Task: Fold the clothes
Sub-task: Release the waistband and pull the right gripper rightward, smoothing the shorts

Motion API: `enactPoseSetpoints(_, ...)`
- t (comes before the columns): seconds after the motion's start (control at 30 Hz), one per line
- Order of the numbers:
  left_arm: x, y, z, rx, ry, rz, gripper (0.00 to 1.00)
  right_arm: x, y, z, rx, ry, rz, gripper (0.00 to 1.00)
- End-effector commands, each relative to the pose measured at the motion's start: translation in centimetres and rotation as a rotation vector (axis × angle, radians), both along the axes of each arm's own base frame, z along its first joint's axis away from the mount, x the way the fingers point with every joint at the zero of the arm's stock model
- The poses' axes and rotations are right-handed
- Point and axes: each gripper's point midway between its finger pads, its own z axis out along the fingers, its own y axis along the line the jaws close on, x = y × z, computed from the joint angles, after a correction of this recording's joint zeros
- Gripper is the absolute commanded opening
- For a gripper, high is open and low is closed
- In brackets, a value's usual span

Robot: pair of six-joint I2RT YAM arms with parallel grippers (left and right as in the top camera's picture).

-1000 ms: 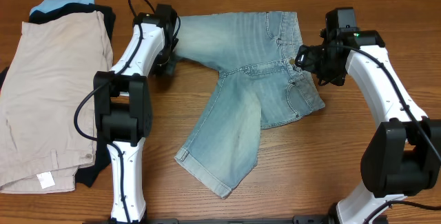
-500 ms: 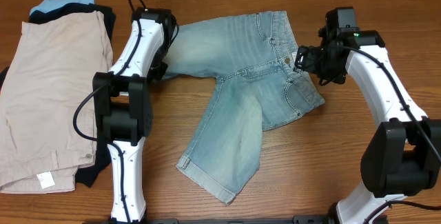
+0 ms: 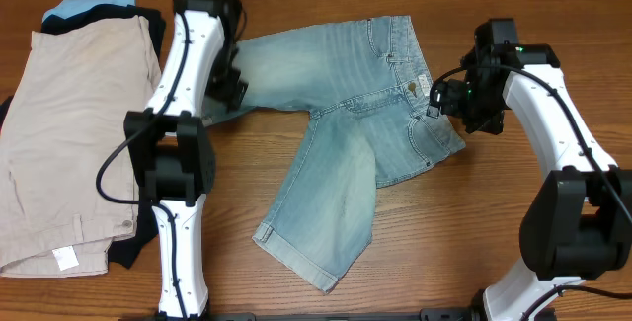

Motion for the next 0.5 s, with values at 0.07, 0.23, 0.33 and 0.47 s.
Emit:
enactPoseSetpoints(0.07,2.8,-5.9,7.4,-0.337,-0.218,-0.009,1.0,-1.4,1.1,-2.5,0.056,0.073,0.009,0.72)
enactPoseSetpoints(0.23,2.8,-11.9,13.1,-0.654,-0.317,-0.16,1.0,-2.5,1.5,-4.8,0.081,0.1,0.012,0.71)
enactPoseSetpoints(0.33,2.2,-14.0,14.3,-0.763,-0.316,-0.194,1.0,-2.4,1.9,-5.4,0.104,0.084,0.027,0.71)
enactPoseSetpoints(0.47,1.7,-15.3,14.1,-0.775,-0.293,-0.215,1.0,-1.4,3.9,-5.7,0.219,0.0,0.123,0.72)
